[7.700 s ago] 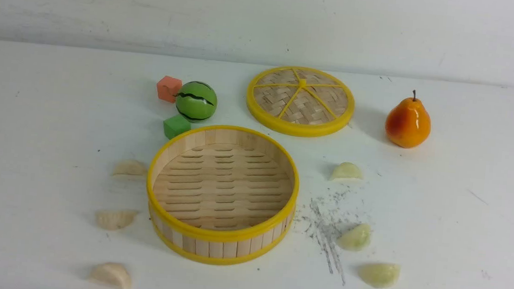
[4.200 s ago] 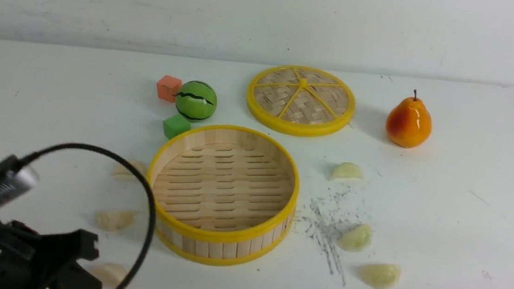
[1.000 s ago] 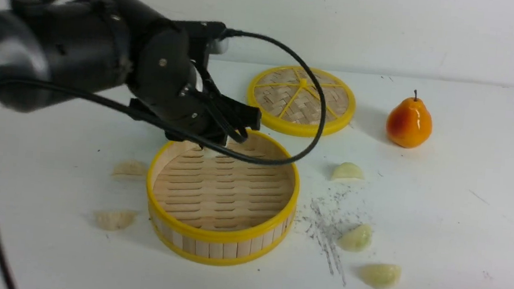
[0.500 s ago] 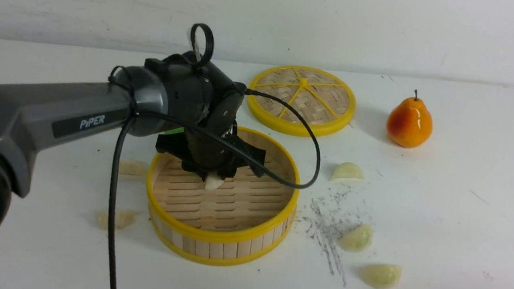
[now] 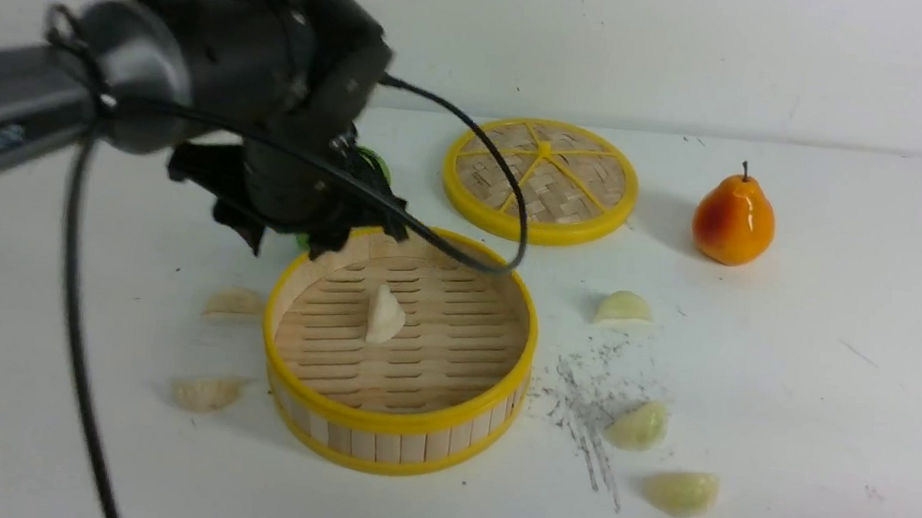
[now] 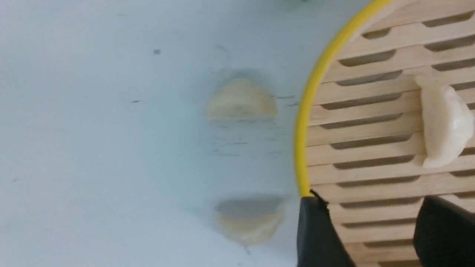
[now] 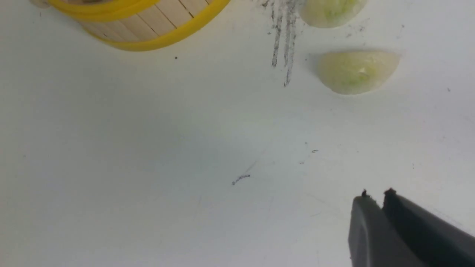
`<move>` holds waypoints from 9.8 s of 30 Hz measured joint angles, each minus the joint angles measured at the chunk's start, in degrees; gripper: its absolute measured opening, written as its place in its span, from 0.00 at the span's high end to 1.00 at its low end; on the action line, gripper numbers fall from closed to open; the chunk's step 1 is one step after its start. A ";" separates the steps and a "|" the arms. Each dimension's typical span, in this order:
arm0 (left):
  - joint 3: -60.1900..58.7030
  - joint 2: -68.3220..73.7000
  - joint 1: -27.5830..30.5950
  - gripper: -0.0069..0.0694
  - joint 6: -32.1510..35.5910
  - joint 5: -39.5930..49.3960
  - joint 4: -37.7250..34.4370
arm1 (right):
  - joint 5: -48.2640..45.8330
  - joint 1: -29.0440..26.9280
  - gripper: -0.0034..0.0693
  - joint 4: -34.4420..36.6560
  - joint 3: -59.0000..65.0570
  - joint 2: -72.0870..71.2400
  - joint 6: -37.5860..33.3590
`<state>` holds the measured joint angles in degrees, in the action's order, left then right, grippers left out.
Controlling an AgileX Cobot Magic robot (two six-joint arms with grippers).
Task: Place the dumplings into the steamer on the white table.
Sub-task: 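Reach for and grasp a dumpling on the table with the left gripper, then place the dumpling into the bamboo steamer basket with the left gripper, then reach for and grasp a dumpling on the table with the left gripper, then place the dumpling into the bamboo steamer basket with the left gripper, then reach for and grasp a dumpling lying on the table beside the steamer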
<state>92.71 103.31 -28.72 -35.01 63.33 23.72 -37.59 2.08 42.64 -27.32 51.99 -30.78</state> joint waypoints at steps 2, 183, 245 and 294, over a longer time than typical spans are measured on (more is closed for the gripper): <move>-2.54 -4.11 1.88 0.47 0.00 0.09 -0.20 | 0.00 0.00 0.87 0.00 0.00 0.00 0.00; 22.37 25.49 23.01 0.78 42.69 7.11 -26.56 | -0.44 0.00 0.73 5.15 0.00 0.05 -7.54; 12.40 19.39 8.95 0.66 17.52 -0.91 -26.29 | -1.70 0.00 0.70 7.86 0.00 4.68 -8.37; -58.73 -82.71 8.83 0.93 22.77 -28.08 -19.38 | -1.16 0.65 0.39 -0.24 -18.19 35.35 11.06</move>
<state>33.98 20.61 -19.89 -12.24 35.25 4.34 -38.75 2.73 42.40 -45.51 87.33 -19.72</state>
